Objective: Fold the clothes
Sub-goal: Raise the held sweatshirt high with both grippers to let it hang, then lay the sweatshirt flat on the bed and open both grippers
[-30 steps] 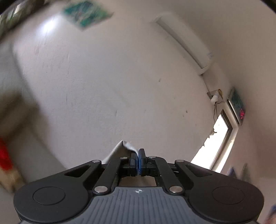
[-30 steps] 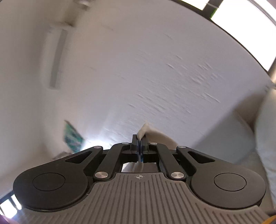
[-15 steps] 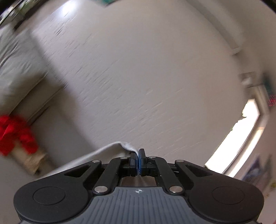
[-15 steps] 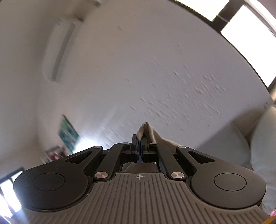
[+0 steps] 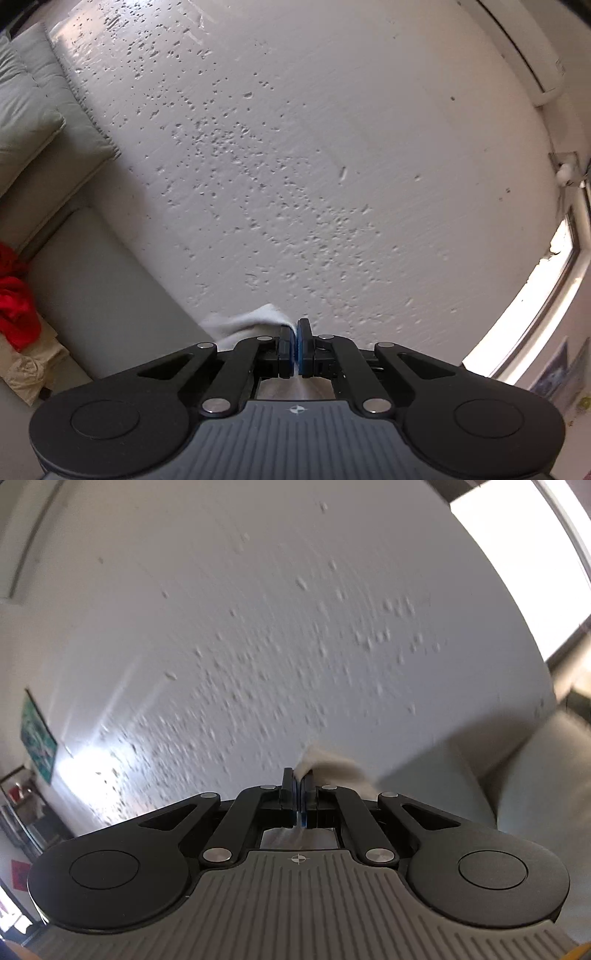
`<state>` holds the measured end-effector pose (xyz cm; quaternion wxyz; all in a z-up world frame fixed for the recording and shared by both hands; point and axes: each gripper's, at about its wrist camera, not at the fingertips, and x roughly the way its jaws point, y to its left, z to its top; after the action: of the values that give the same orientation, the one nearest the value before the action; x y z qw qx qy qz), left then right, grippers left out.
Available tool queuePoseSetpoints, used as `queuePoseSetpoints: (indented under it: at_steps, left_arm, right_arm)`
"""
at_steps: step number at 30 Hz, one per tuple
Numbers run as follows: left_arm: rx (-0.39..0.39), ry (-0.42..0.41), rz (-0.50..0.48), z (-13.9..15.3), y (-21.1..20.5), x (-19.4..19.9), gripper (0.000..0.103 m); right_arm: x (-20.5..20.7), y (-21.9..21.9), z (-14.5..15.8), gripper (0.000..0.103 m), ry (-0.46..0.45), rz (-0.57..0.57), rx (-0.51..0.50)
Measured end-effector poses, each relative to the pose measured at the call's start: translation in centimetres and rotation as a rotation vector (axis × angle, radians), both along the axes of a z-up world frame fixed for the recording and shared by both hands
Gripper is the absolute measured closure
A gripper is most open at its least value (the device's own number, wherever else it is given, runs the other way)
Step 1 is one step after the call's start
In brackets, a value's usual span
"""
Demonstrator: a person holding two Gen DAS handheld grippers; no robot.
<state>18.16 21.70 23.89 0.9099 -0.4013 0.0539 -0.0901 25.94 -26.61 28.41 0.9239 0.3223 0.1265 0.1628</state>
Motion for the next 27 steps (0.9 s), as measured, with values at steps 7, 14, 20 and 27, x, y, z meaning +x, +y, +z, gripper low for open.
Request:
queuePoseSetpoints:
  at_steps: [7,14,20,27]
  left_arm:
    - [0.005,0.16,0.033,-12.2,-1.3,-2.3,0.103]
    - [-0.029,0.408,0.066,-25.5,-1.8,-6.2,0.103]
    - [-0.14,0.658,0.014,-32.8,-2.5,-7.4,0.1]
    - [-0.283,0.712,0.069,-36.7,-4.8,-5.5,0.057]
  right_arm:
    - [-0.3,-0.9,-9.9,0.101,0.182,0.048,-0.004]
    - [-1.5,-0.2,-26.4,0.101,0.503,0.045,0.021]
    - [-5.3,-1.1,-33.9,0.101,0.652,0.014,-0.006]
    - [-6.3,-2.7,-34.7,0.101,0.669,0.01,-0.021]
